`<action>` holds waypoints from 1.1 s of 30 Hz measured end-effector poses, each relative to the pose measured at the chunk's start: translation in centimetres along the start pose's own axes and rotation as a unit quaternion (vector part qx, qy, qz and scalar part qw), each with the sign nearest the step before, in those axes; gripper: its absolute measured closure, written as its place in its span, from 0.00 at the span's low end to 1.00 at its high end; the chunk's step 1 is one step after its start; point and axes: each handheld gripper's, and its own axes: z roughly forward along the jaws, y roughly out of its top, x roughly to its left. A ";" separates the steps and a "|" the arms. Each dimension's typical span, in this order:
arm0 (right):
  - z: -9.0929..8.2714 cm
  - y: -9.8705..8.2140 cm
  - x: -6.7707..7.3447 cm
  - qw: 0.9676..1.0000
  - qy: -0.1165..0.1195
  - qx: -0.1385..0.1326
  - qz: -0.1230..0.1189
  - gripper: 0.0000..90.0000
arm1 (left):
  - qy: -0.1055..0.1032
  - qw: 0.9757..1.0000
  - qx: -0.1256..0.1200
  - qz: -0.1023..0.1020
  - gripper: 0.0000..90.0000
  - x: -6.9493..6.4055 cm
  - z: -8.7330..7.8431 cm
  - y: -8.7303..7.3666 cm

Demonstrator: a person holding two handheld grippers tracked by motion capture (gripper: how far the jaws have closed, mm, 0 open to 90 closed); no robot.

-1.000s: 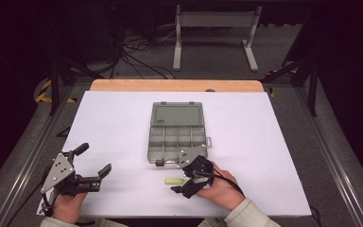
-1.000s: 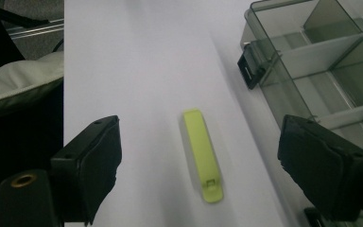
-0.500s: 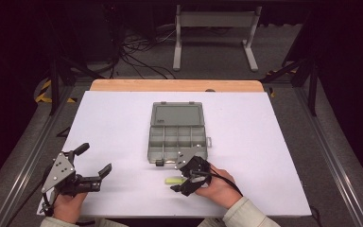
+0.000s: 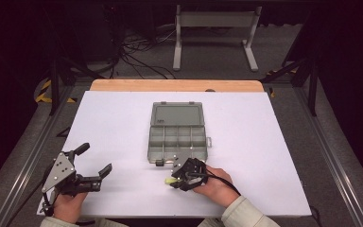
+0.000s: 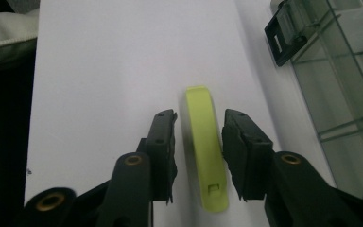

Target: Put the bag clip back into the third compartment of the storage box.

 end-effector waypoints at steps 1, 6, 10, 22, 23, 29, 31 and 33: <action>0.1 0.0 0.0 1.000 -0.001 0.001 -0.001 0.77 | 0.000 1.000 0.000 0.000 0.01 0.0 0.0 0.0; 0.0 0.0 0.1 1.000 0.002 0.001 -0.006 0.86 | 0.000 1.000 0.000 0.001 0.01 0.0 0.0 0.0; 0.0 0.0 0.0 1.000 0.000 -0.001 -0.006 0.87 | -0.001 1.000 -0.002 0.000 0.01 0.0 0.0 0.0; -2.0 0.7 0.3 1.000 -0.012 -0.025 -0.006 0.87 | 0.000 1.000 -0.002 0.000 0.01 0.0 0.0 0.0; -2.2 0.8 0.3 1.000 -0.015 -0.026 -0.006 0.87 | 0.000 1.000 -0.001 -0.001 0.01 0.0 -0.1 0.0; -3.4 1.4 0.0 0.999 -0.016 -0.042 0.000 0.87 | 0.001 1.000 -0.002 -0.002 0.01 0.0 -0.1 0.0; -3.7 1.5 -0.1 0.999 -0.018 -0.043 0.000 0.87 | 0.000 1.000 0.000 0.000 0.01 0.0 -0.1 0.0; -4.0 1.7 -0.3 0.999 -0.019 -0.045 0.000 0.87 | 0.001 1.000 0.000 -0.002 0.01 0.0 -0.1 0.0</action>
